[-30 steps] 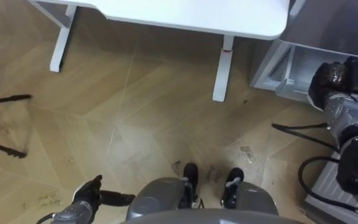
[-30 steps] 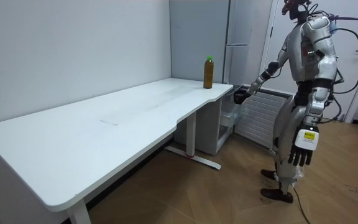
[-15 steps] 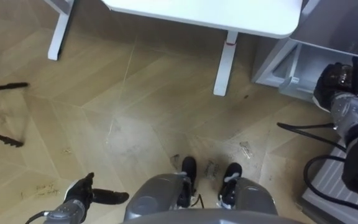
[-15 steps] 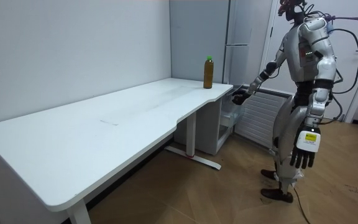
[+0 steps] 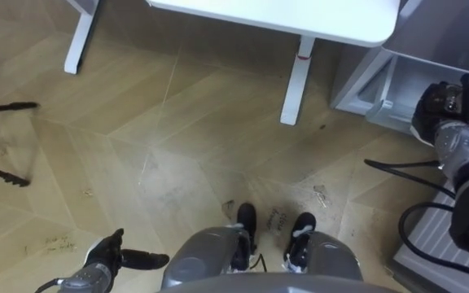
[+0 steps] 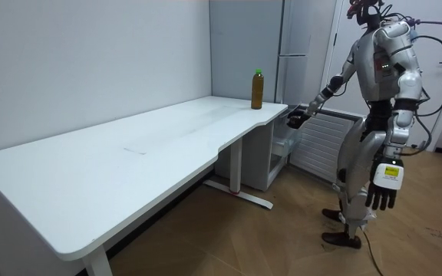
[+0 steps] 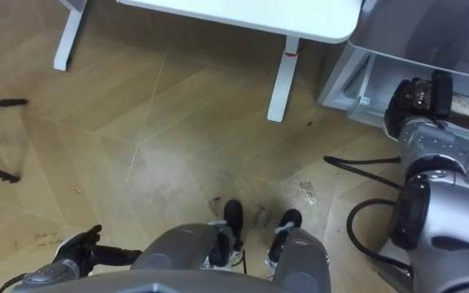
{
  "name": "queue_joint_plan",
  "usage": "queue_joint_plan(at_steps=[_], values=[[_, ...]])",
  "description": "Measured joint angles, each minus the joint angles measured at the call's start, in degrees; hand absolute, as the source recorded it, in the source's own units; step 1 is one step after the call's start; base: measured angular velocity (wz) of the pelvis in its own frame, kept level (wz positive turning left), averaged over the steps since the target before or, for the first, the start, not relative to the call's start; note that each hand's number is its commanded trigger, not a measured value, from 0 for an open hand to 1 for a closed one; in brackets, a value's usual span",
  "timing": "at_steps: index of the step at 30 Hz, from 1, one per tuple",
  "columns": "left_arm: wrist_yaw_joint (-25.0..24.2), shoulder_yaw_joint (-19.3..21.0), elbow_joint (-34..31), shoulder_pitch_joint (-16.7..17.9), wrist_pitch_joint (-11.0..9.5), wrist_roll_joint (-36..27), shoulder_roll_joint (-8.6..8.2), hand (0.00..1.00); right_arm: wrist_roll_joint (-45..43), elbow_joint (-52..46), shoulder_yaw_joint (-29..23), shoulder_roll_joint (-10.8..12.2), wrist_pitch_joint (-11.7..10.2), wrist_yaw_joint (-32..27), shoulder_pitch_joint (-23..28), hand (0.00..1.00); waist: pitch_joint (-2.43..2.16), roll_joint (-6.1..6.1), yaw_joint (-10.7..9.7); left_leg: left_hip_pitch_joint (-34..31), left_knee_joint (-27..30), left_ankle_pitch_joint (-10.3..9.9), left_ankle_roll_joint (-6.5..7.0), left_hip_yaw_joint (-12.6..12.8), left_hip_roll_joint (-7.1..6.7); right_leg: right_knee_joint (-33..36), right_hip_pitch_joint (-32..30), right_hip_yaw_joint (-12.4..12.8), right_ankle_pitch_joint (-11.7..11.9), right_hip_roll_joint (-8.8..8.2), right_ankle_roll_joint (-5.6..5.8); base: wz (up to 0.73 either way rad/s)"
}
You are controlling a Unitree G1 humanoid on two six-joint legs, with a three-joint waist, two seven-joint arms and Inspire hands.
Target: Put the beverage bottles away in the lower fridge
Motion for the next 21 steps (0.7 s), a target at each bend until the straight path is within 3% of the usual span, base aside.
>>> queue_joint_plan(at_steps=[14,18,21], values=[[-1.88,0.0,0.0,0.03,0.06,0.71,0.37,0.0,-4.46,1.46,0.49,-0.62,0.82,0.05,-0.23,0.0,0.04,-0.67,-0.23,-0.08,-0.16,0.05,0.08,0.08,0.0,0.08,-0.07,-0.03,-0.01,-0.03,0.01,0.0],[-2.03,-0.41,0.04,0.01,0.08,1.18,1.19,0.0,-8.04,2.75,4.66,-2.03,1.74,0.38,-0.23,0.0,0.3,-1.23,-0.21,-0.08,-0.11,0.06,0.07,-0.02,-0.01,0.32,-0.19,-0.03,-0.12,-0.06,-0.05,0.0],[-1.93,-2.62,0.11,-0.01,0.61,1.27,2.3,0.0,-10.08,3.82,10.69,-3.73,2.47,1.47,-0.23,0.0,0.3,-1.63,0.0,-0.2,-0.1,0.06,0.06,-0.03,0.0,0.33,-0.39,0.06,-0.15,-0.03,-0.07,0.0]])
